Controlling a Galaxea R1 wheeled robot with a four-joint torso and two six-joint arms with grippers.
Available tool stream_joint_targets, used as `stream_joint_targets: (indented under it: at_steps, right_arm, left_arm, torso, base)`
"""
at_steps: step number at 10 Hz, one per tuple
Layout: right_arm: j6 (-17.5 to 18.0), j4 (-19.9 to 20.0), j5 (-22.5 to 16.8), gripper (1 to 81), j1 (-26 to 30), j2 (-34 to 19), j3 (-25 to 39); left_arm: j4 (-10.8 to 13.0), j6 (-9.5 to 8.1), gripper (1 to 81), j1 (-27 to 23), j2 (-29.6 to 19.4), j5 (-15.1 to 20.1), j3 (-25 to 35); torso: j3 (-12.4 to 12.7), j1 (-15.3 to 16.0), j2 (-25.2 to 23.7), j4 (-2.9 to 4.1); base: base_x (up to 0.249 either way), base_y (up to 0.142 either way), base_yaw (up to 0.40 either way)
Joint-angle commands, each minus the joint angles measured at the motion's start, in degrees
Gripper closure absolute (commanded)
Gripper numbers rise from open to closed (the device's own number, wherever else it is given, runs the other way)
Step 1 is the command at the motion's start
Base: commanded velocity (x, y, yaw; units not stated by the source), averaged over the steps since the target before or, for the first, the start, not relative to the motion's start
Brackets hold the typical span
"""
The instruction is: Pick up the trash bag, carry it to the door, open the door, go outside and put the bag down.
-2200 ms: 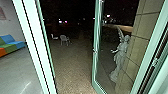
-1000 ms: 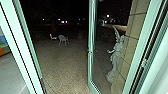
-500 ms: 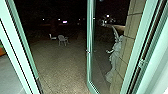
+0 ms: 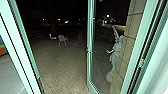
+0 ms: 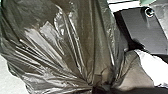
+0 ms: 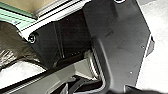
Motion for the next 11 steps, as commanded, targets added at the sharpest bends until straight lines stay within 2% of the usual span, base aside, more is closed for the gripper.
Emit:
stream_joint_targets:
  at_steps: [1,4,11]
  right_arm:
    - [-0.2,0.4,-3.0,1.0,2.1,0.4,0.4]
    - [-0.2,0.5,-2.9,1.0,2.0,0.4,0.5]
    - [-0.2,0.5,-2.9,1.0,1.9,0.4,0.4]
  left_arm:
    - [0.3,0.33,81.1,-2.8,-0.3,3.3,0.0]
    - [0.4,0.33,81.1,-2.8,-0.2,3.3,0.0]
    - [0.3,0.33,81.1,-2.8,-0.2,3.3,0.0]
  torso:
    - [0.0,0.0,0.0,0.00]
    - [0.0,0.0,0.0,0.00]
    - [0.0,0.0,0.0,0.00]
  base:
    - [0.000,0.000,0.000]
    - [0.000,0.000,0.000]
    - [0.086,0.000,0.000]
